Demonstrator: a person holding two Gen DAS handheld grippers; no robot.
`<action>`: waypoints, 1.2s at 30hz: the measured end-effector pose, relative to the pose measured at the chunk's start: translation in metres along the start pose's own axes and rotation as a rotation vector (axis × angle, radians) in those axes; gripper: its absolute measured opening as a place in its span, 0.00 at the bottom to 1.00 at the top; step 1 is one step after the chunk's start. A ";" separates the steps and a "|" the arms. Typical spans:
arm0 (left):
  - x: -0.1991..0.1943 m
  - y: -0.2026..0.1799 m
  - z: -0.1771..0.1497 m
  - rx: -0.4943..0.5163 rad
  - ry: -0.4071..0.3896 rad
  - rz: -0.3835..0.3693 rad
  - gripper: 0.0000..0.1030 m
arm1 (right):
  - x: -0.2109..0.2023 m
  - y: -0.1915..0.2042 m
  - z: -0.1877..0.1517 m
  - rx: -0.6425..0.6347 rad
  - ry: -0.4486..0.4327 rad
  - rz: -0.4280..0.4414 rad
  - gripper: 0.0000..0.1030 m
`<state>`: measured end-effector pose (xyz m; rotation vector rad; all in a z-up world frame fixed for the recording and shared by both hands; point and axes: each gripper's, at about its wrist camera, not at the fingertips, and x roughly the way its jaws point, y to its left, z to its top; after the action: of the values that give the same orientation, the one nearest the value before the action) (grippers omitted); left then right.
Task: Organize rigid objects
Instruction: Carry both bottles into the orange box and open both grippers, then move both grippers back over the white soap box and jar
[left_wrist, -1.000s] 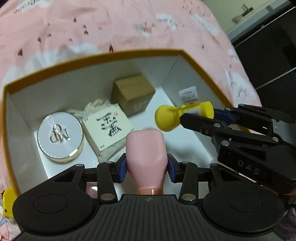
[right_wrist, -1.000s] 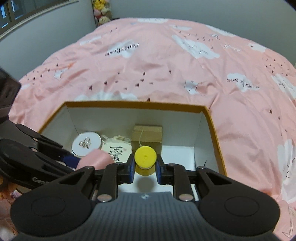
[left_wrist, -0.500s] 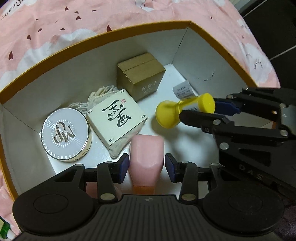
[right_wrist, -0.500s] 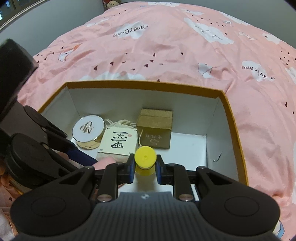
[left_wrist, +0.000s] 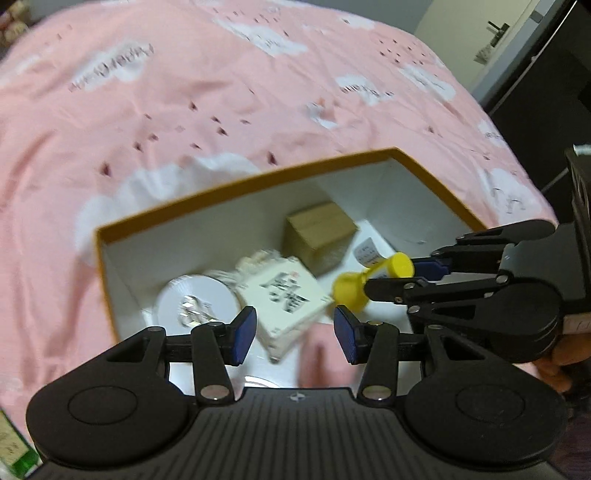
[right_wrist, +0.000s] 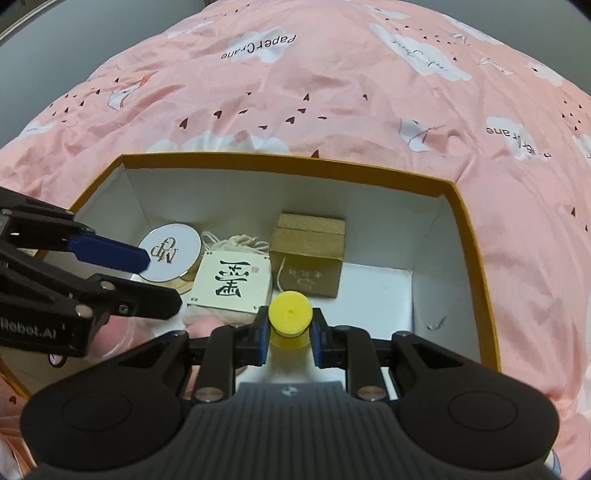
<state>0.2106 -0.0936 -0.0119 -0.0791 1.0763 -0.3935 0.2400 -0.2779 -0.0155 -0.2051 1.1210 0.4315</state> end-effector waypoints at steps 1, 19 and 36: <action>0.004 -0.001 0.000 0.004 -0.014 0.021 0.53 | 0.003 0.001 0.002 -0.005 0.007 -0.004 0.20; -0.018 -0.009 -0.023 -0.028 -0.144 0.001 0.59 | 0.014 0.014 0.004 -0.078 0.067 -0.095 0.29; -0.049 -0.010 -0.031 -0.027 -0.227 -0.004 0.63 | -0.044 0.044 -0.015 -0.106 -0.103 -0.119 0.47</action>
<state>0.1606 -0.0822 0.0169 -0.1462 0.8575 -0.3642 0.1926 -0.2538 0.0204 -0.3375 0.9800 0.3912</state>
